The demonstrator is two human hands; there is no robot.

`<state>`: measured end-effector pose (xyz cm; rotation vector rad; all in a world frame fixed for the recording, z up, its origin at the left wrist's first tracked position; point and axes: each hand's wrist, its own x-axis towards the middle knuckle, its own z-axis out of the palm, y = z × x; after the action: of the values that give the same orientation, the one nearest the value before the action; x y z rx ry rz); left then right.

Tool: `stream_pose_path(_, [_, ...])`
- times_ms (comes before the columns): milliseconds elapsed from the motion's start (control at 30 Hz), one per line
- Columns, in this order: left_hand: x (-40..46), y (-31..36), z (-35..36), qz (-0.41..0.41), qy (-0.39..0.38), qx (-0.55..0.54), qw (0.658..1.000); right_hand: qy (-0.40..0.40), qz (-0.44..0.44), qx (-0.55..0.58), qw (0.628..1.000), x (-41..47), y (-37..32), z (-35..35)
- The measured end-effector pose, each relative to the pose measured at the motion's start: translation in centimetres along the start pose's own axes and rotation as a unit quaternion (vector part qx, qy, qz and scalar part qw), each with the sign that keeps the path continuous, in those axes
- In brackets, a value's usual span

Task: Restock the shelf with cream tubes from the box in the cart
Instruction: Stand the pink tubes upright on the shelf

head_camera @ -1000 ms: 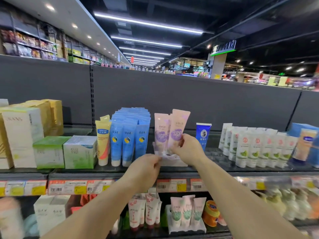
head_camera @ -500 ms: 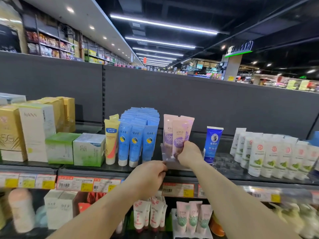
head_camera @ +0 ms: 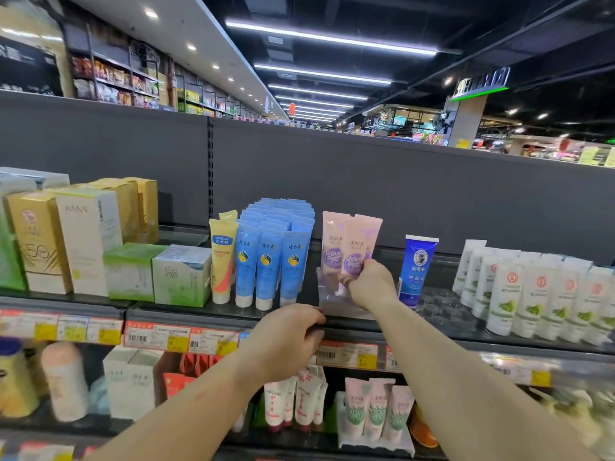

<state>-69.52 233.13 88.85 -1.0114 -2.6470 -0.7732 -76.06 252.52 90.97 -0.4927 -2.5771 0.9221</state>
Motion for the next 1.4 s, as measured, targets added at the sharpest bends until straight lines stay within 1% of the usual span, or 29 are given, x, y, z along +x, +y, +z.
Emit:
stream_pose_path(133, [-2.1, -1.0, -0.9, 0.001, 0.017, -0.017, 1.0, 0.006, 0.004, -0.008, 1.0, -0.6, -0.1, -0.4])
stream_pose_path(200, [-3.6, -2.1, -1.8, -0.007, 0.027, -0.01, 1.0, 0.028, 0.009, -0.01, 1.0, -1.7, -0.5, -1.4])
stream_pose_path(300, [-6.4, -4.5, -3.5, -0.032, 0.039, 0.013, 0.999, 0.101, 0.009, 0.08, 0.992, -6.4, -2.6, -2.8])
stream_pose_path(367, [-8.8, -7.1, -4.7, -0.049, 0.052, 0.027, 0.997, 0.127, -0.042, 0.121, 0.984, -11.4, -5.1, -2.1])
stream_pose_path(400, [-10.1, -8.6, -5.4, -0.055, 0.054, 0.031, 0.997, 0.116, -0.077, 0.124, 0.982, -14.2, -6.7, -1.0])
stream_pose_path(433, [-12.2, -10.5, -6.3, -0.062, 0.051, 0.034, 0.996, 0.087, -0.108, 0.125, 0.982, -16.9, -8.5, 1.1])
stream_pose_path(500, [-15.0, -13.3, -7.4, -0.078, 0.028, 0.056, 0.995, 0.005, -0.147, 0.118, 0.982, -20.9, -10.9, 5.0])
stream_pose_path(600, [-21.9, -19.2, -10.6, -0.125, -0.024, 0.089, 0.988, -0.119, -0.183, 0.054, 0.975, -26.1, -15.8, 14.1])
stream_pose_path(700, [-28.5, -24.9, -13.1, -0.16, -0.032, 0.162, 0.973, -0.229, -0.21, -0.035, 0.95, -29.7, -19.6, 23.1])
stream_pose_path(767, [-32.6, -28.3, -14.0, -0.204, -0.047, 0.218, 0.953, -0.265, -0.219, -0.092, 0.934, -32.0, -21.6, 28.4])
stream_pose_path(867, [-38.4, -33.2, -13.8, -0.277, -0.081, 0.245, 0.926, -0.269, -0.232, -0.165, 0.92, -35.6, -23.7, 34.6])
stream_pose_path(933, [-41.6, -36.1, -12.9, -0.302, -0.064, 0.258, 0.915, -0.273, -0.242, -0.196, 0.91, -37.5, -24.2, 38.2])
stream_pose_path(967, [-42.8, -37.1, -12.5, -0.312, -0.047, 0.264, 0.911, -0.277, -0.244, -0.205, 0.907, -38.3, -24.1, 39.9])
stream_pose_path(1067, [-46.8, -39.5, -9.9, -0.364, -0.017, 0.232, 0.902, -0.295, -0.246, -0.225, 0.895, -40.6, -22.6, 45.0])
stream_pose_path(1167, [-51.8, -42.1, -5.0, -0.403, -0.037, 0.225, 0.886, -0.342, -0.227, -0.238, 0.88, -42.9, -19.5, 49.7])
stream_pose_path(1200, [-53.4, -42.8, -3.2, -0.414, -0.052, 0.215, 0.883, -0.364, -0.218, -0.245, 0.872, -43.6, -18.3, 51.0])
stream_pose_path(1267, [-56.6, -44.2, 0.3, -0.436, -0.112, 0.192, 0.872, -0.405, -0.201, -0.26, 0.853, -45.3, -15.4, 53.5])
stream_pose_path(1367, [-60.2, -46.2, 5.7, -0.476, -0.179, 0.149, 0.848, -0.428, -0.19, -0.275, 0.84, -48.0, -11.3, 57.0])
stream_pose_path(1400, [-60.9, -46.7, 7.2, -0.484, -0.189, 0.132, 0.844, -0.438, -0.185, -0.279, 0.834, -48.7, -10.2, 58.0])
